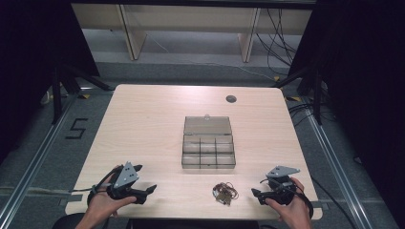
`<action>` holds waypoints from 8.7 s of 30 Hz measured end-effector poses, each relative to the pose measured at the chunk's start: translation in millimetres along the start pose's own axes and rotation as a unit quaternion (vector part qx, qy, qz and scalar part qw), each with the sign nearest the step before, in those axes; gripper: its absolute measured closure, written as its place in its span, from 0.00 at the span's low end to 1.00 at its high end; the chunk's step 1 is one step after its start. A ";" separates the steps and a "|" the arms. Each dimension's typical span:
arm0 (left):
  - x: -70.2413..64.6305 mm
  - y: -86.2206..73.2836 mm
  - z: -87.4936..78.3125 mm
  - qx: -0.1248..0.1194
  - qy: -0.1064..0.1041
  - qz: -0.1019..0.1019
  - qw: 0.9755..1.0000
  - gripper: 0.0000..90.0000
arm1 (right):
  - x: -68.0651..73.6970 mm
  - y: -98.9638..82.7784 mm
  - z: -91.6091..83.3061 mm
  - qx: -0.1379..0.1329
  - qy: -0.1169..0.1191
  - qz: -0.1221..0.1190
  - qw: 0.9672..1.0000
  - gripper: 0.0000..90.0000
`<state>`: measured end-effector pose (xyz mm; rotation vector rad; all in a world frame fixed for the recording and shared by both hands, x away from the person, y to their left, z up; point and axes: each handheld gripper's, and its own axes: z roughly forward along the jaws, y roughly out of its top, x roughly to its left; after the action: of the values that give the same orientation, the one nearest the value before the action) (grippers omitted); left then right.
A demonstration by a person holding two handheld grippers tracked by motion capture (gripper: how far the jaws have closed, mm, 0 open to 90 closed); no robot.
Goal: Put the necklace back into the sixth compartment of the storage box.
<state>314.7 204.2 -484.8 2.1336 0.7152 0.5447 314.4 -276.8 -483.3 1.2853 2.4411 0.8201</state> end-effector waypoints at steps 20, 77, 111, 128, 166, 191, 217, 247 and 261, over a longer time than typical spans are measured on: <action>-0.4 0.1 -0.3 0.001 0.002 -0.002 1.000 0.17 | 8.8 10.2 -3.8 0.017 0.018 -0.010 1.000 0.26; -0.9 1.3 -0.5 0.001 -0.001 0.004 1.000 0.17 | 86.8 68.1 56.4 0.151 0.074 -0.189 0.967 0.38; -0.2 0.5 -0.6 0.001 0.006 0.000 1.000 0.17 | 78.4 112.1 3.7 0.167 0.084 -0.228 0.956 0.68; 0.8 0.8 0.8 0.001 -0.001 0.004 1.000 0.17 | 72.9 145.9 -22.8 0.157 0.077 -0.239 0.955 0.68; 0.8 1.2 1.0 -0.001 -0.003 0.002 1.000 0.17 | 28.0 219.7 28.6 0.195 0.079 -0.201 0.957 0.68; -0.2 1.1 1.7 -0.006 -0.004 -0.004 1.000 0.17 | 24.4 206.4 73.7 0.231 0.093 -0.196 0.948 0.68; -0.4 1.2 1.9 -0.007 -0.005 -0.003 1.000 0.17 | 19.3 197.3 90.6 0.257 0.097 -0.154 0.949 0.52; 0.6 1.2 1.7 -0.004 -0.003 0.000 1.000 0.17 | 23.6 194.4 45.9 0.186 0.093 -0.160 0.965 0.45; -0.7 0.7 2.0 -0.002 -0.004 -0.009 1.000 0.17 | 24.0 188.3 40.2 0.177 0.086 -0.154 0.968 0.43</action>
<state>315.5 202.4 -485.5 2.1229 0.7286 0.5264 445.8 -158.3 -403.6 0.9263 2.9277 0.4422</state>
